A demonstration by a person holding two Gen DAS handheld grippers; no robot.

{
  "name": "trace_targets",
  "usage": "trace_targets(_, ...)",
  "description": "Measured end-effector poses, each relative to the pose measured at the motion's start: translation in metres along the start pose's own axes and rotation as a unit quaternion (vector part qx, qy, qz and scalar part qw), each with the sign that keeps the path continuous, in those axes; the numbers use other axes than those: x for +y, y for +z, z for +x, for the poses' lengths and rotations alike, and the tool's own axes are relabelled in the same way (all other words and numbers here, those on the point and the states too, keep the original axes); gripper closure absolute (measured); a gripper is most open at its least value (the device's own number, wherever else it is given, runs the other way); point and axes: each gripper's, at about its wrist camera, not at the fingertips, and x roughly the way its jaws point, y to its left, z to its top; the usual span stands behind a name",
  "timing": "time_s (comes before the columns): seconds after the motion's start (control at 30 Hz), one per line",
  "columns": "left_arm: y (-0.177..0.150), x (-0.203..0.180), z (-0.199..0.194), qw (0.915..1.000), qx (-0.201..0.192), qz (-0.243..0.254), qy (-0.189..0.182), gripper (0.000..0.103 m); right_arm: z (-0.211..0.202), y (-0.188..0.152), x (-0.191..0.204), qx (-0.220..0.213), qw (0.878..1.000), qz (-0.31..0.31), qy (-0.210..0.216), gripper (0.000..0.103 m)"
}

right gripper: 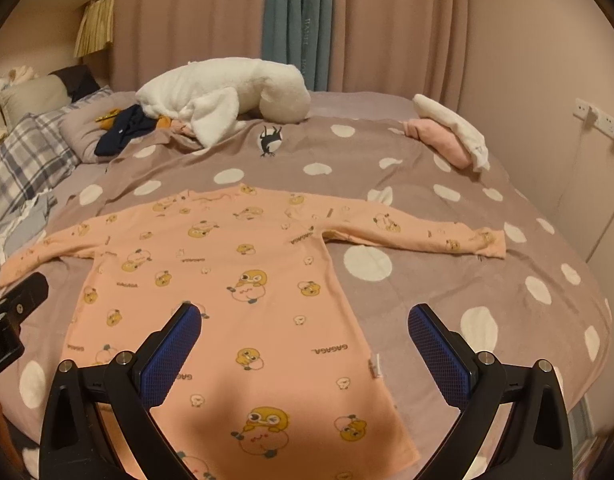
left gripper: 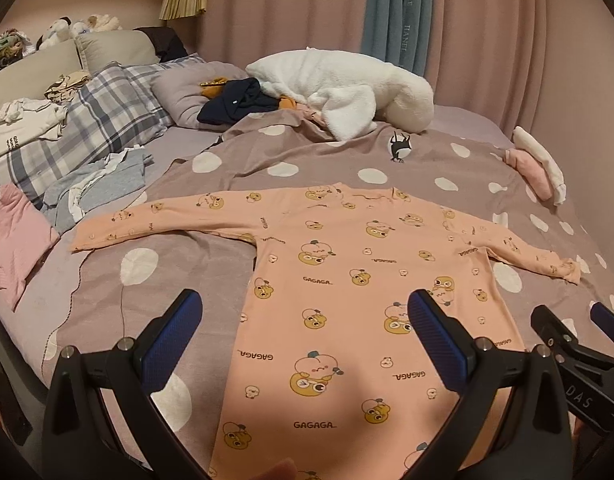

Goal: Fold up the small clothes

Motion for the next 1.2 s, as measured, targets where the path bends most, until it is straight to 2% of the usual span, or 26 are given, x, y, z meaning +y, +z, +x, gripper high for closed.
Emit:
trace_targets(0.3, -0.0027, -0.0052, 0.0010, 0.9992, 0.003, -0.003, -0.040, 0.000, 0.0008, -0.0005, 0.0017, 0.003, 1.000, -0.009, 0.002, 0.000)
trace_targets(0.67, -0.0044, -0.0076, -0.0005, 0.9979, 0.006, -0.008, -0.063, 0.000, 0.0019, -0.0010, 0.0028, 0.002, 1.000, -0.012, 0.001, 0.000)
trace_targets(0.9, -0.0055, -0.0089, -0.0007, 0.9987, 0.004, -0.001, -0.050, 0.000, 0.0047, -0.0025, 0.0056, 0.009, 1.000, -0.017, -0.004, 0.000)
trace_targets(1.2, -0.0058, -0.0073, 0.0005, 0.9986, 0.008, -0.003, -0.052, 0.000, 0.0066, -0.0041, 0.0076, 0.012, 1.000, -0.020, -0.006, 0.000)
